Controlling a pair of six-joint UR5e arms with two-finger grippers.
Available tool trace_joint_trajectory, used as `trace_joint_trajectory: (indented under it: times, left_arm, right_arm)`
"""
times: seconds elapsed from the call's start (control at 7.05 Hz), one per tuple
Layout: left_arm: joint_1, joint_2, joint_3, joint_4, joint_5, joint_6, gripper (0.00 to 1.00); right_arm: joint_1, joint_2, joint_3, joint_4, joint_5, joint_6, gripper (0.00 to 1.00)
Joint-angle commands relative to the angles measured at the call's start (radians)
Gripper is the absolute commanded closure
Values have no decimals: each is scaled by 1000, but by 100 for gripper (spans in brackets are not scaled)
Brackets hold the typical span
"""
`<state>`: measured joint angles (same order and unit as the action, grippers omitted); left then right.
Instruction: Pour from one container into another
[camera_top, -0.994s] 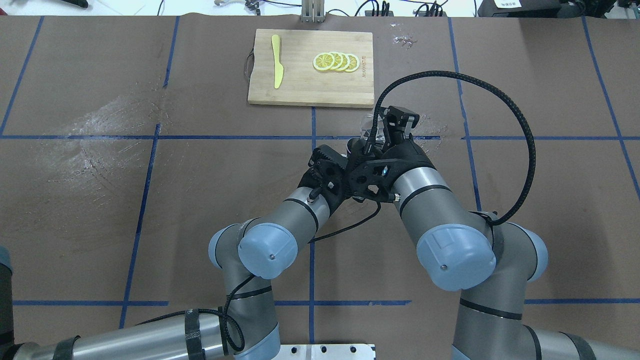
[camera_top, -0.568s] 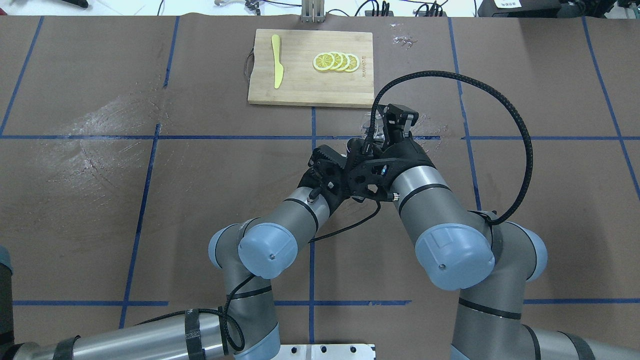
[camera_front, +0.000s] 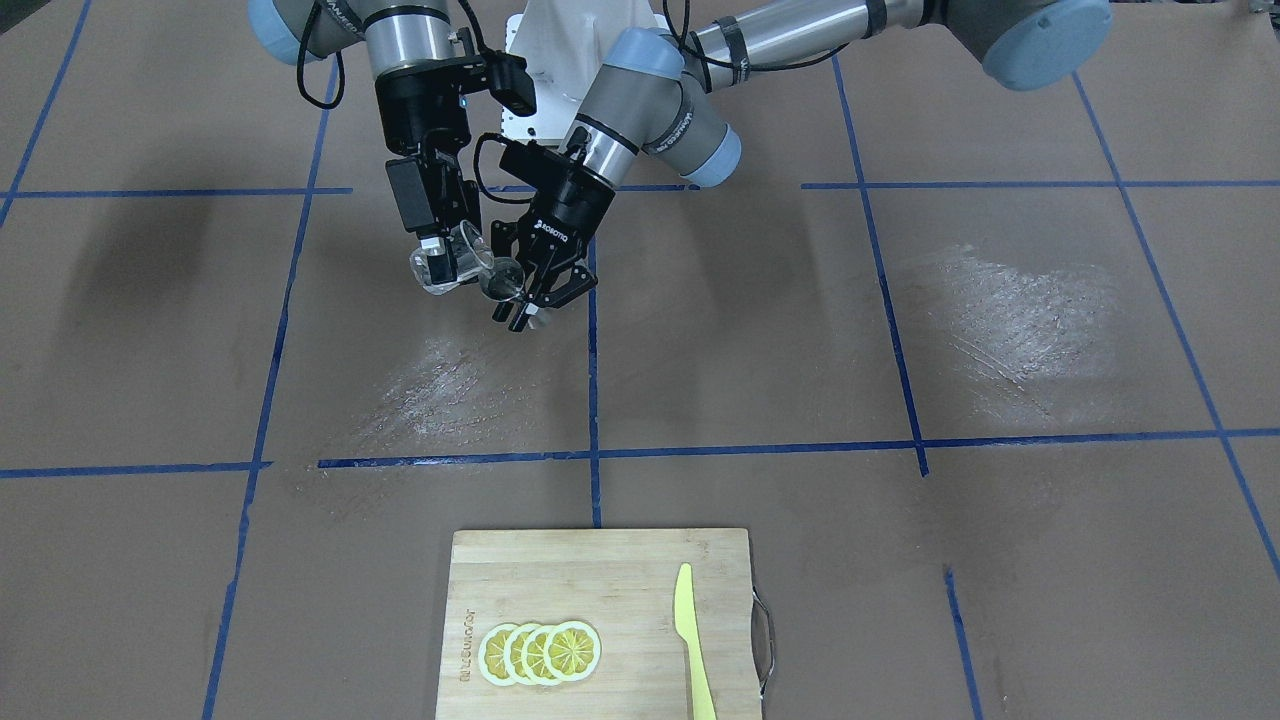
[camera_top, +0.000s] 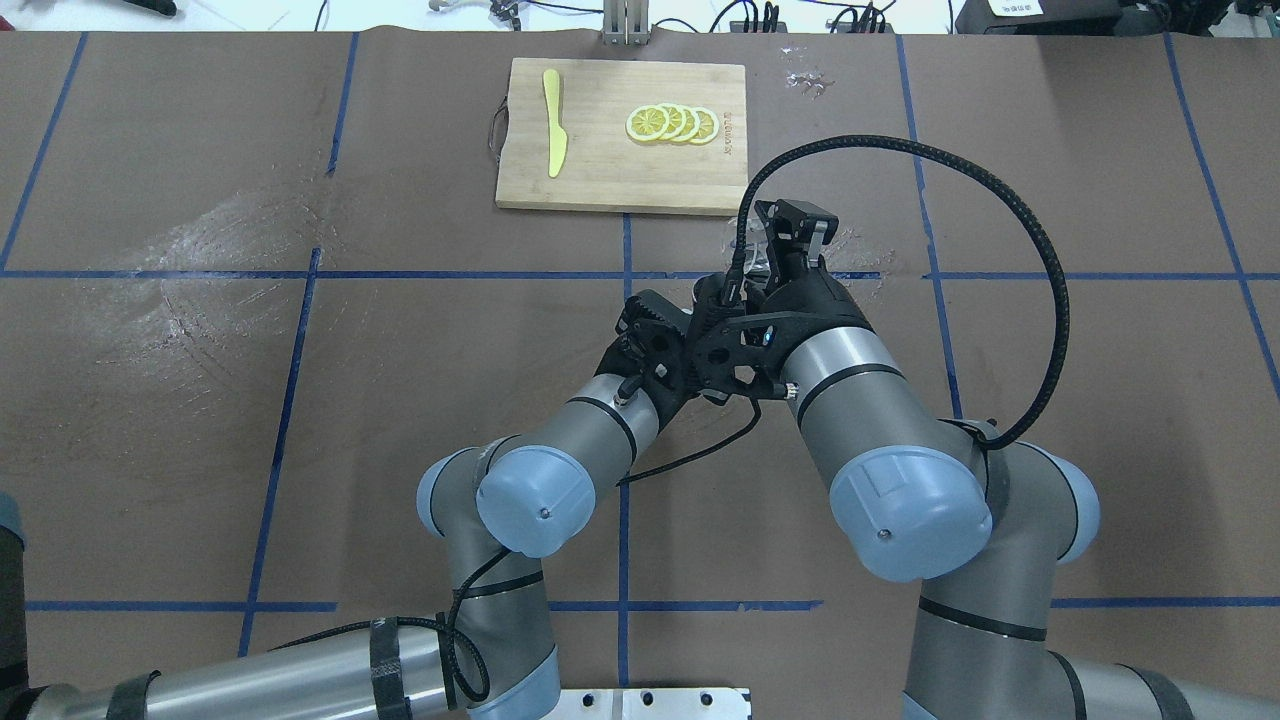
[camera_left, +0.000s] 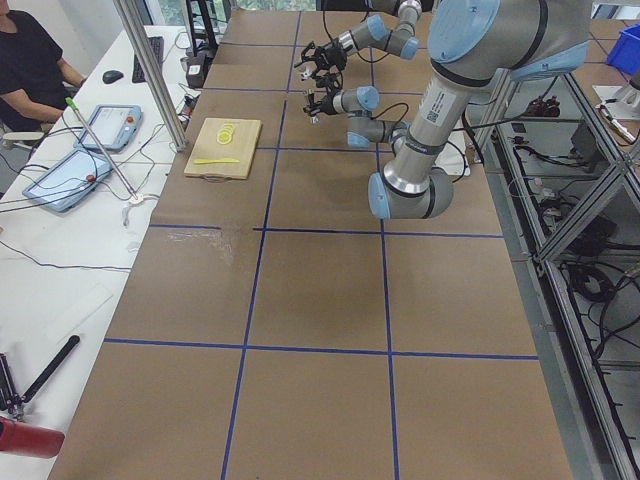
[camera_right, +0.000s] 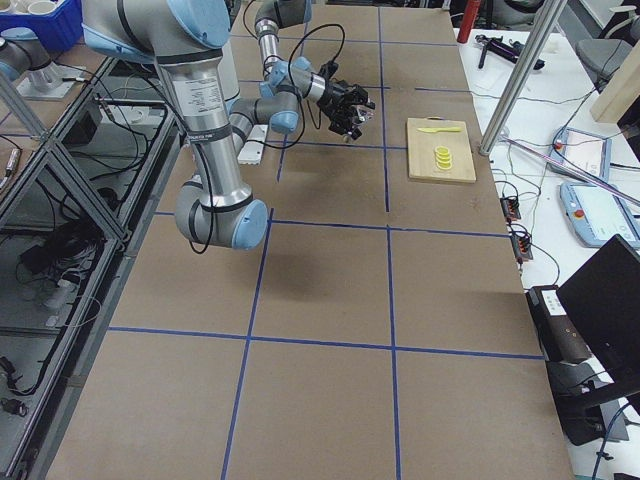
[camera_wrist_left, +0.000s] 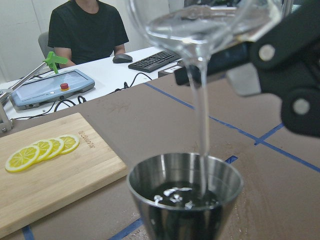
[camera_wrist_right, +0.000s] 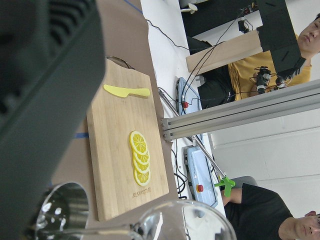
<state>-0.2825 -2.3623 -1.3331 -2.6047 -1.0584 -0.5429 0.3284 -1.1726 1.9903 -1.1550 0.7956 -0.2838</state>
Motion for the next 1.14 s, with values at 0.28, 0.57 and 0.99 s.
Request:
trace_joint_trajectory:
  times: [0.28,0.57,0.99]
  left_arm:
    - [0,0,-1,0,0,0,100]
    - [0,0,-1,-9,2,0,100]
    - [-1,2,-1,-47,3,-6,100]
  right_arm:
    - [0,4,1,7,-6,21,100]
    - [0,4,1,6,-4,183,100]
    - [3,4,-1,6,-1,344,100]
